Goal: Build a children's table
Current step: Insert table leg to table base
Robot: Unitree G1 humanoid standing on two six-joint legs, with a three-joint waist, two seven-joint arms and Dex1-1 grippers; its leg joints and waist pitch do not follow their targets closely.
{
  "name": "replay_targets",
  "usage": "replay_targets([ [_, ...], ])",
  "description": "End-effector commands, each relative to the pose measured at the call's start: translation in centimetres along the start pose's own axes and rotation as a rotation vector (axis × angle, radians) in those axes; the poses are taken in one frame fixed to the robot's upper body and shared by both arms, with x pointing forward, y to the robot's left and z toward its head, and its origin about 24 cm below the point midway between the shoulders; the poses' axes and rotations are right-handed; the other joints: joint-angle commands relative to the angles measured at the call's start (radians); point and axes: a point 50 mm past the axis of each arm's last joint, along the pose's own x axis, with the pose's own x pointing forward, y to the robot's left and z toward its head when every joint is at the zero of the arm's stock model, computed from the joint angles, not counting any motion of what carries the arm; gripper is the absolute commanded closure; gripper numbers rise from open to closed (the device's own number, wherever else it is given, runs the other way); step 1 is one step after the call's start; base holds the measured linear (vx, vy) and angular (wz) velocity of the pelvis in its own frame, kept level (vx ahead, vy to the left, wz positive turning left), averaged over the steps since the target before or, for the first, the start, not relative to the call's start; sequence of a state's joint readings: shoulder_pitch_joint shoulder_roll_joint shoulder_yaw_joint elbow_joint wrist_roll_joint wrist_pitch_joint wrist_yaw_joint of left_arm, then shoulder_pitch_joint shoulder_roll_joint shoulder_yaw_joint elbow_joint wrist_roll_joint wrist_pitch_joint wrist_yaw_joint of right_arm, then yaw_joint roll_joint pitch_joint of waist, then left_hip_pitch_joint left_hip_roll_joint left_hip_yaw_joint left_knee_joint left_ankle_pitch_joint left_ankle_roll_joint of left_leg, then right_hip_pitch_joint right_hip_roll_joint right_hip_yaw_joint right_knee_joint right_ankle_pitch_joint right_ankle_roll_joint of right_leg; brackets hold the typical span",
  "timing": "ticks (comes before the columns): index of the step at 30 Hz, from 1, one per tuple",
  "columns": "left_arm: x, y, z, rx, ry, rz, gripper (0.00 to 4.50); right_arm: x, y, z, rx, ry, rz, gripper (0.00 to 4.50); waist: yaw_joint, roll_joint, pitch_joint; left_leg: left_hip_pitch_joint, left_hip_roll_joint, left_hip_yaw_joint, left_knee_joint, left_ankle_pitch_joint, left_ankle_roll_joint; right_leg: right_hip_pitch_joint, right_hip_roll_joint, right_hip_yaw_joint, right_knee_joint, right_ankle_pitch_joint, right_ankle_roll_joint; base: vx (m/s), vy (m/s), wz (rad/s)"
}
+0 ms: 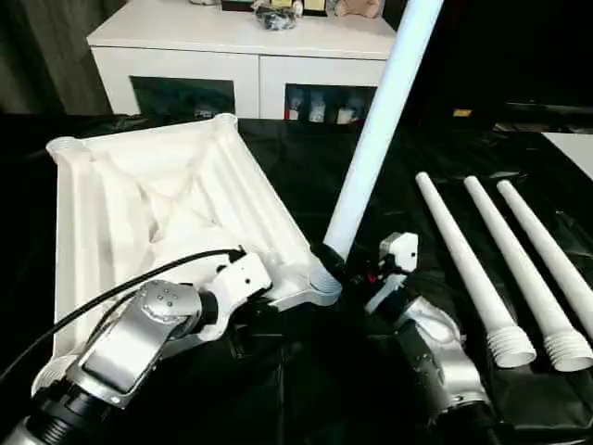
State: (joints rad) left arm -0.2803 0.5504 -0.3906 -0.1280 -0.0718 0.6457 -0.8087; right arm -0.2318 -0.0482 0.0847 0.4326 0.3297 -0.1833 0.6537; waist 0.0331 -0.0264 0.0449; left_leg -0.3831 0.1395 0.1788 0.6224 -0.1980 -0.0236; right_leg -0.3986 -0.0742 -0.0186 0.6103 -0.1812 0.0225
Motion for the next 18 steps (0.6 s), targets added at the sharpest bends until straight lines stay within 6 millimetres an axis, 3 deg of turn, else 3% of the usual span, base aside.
replay_targets([
  [1,-0.5,0.9,1.3,0.03,-0.064,0.052,4.5,-3.1,-2.3,-2.6,0.045,0.127,-0.179,2.64,-0.007,0.018,-0.043,0.03,0.081,-0.047,-0.114,-0.499,-0.063,0.005,-0.066,0.036,-0.087,-0.413,-0.184,0.0,0.0,0.0],
  [8,-0.5,1.4,2.1,0.035,-0.096,0.072,4.5,-3.4,-2.0,-3.8,0.065,0.221,-0.113,2.64,-0.008,0.017,-0.039,0.032,0.08,-0.051,-0.115,-0.551,-0.07,-0.002,-0.068,0.036,-0.096,-0.491,-0.163,0.0,0.0,0.0],
  [9,-0.5,1.4,2.1,0.037,-0.097,0.071,4.5,-3.5,-2.1,-3.9,0.071,0.23,-0.11,2.64,-0.01,0.011,-0.039,0.032,0.081,-0.051,-0.115,-0.556,-0.069,-0.003,-0.067,0.035,-0.098,-0.5,-0.16,0.0,0.0,0.0],
  [13,-0.5,1.5,2.3,0.045,-0.103,0.067,4.5,-3.9,-2.8,-4.0,0.068,0.28,-0.091,2.64,-0.011,0.01,-0.036,0.035,0.08,-0.053,-0.114,-0.586,-0.071,-0.008,-0.069,0.033,-0.104,-0.553,-0.142,0.0,0.0,0.0],
  [18,-0.5,1.7,2.3,0.053,-0.097,0.064,4.5,-3.8,-4.1,-3.0,0.108,0.312,-0.06,2.64,-0.015,0.012,-0.04,0.033,0.081,-0.055,-0.121,-0.58,-0.072,-0.002,-0.065,0.03,-0.099,-0.498,-0.148,0.0,0.0,0.0],
])
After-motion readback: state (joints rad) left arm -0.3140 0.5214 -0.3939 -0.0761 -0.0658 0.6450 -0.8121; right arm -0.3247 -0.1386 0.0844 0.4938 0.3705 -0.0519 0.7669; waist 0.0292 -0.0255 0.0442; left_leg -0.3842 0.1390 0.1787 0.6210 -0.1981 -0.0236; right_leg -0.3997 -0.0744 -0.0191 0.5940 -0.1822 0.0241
